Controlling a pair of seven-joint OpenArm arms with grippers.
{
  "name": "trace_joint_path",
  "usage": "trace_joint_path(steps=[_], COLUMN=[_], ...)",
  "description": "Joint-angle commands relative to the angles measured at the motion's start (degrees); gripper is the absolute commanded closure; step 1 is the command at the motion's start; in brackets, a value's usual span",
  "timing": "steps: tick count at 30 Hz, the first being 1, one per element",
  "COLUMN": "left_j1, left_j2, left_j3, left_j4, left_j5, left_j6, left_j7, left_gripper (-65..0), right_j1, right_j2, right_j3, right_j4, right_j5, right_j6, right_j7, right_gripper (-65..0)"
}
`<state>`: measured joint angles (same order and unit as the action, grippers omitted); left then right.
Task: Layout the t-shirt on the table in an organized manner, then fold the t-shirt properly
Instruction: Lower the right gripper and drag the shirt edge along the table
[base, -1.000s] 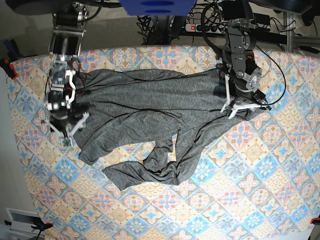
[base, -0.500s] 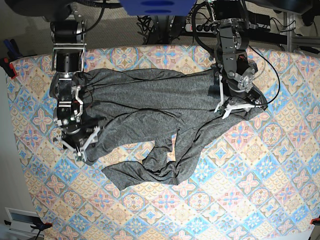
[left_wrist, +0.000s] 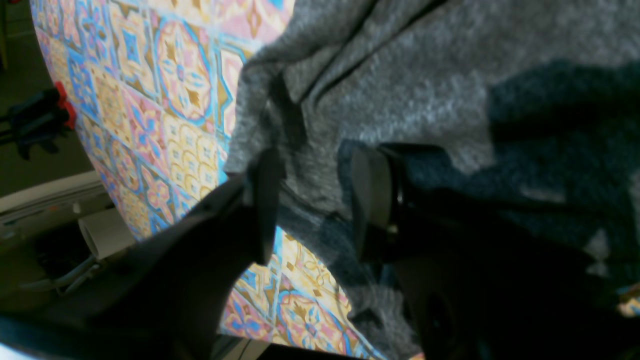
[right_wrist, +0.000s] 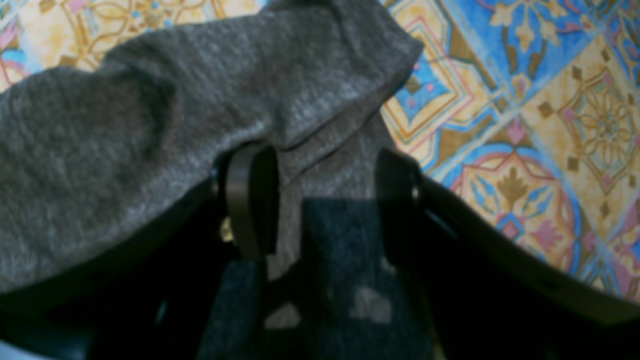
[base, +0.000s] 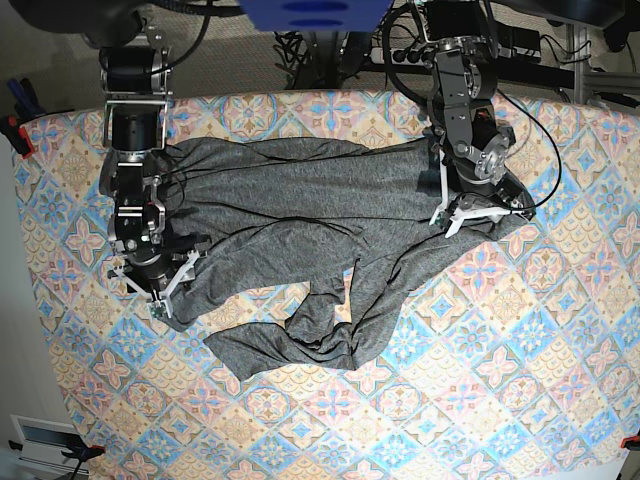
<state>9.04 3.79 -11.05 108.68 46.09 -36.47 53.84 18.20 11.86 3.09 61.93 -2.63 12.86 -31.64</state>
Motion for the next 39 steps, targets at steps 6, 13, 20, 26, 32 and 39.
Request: trace_joint_path(steps=[6,13,20,26,32,39], left_j1=[-0.5,-0.5,-0.5,-0.5,-0.6,-0.6], left_j2=[-0.1,-0.1,0.0,0.0,0.0,0.0], left_j3=[-0.3,0.0,0.0,0.0,0.0,0.0], left_j4=[1.0,0.9,0.9,0.9,0.9,0.9], left_j5=[0.3,0.6,0.6,0.6,0.6,0.6], left_j6=[0.6,0.6,0.6,0.6,0.6,0.6], left_j7=[-0.2,-0.2,-0.2,-0.2,-0.2,-0.2], left_gripper=[-23.8,-23.8,-23.8,-23.8,-23.8,-23.8], right_j1=[3.3,3.1,-1.1,-5.4,-6.6,-5.8], right_j2=[1.7,3.7,3.7,3.7,3.7,3.8], right_j3=[0.6,0.1,0.2,0.5,0.0,0.6], right_j4=[0.9,-2.1,-4.1,-4.0,-2.2,-5.3], right_j5=[0.0,0.0,0.0,0.0,0.0,0.0], right_j6=[-0.2,-0.2,-0.2,-0.2,-0.2,-0.2], right_j7=[1.3,2.8,5.3,5.0,5.0,5.4], right_gripper=[-31.5,-31.5,-31.5,-31.5,-25.4,0.0])
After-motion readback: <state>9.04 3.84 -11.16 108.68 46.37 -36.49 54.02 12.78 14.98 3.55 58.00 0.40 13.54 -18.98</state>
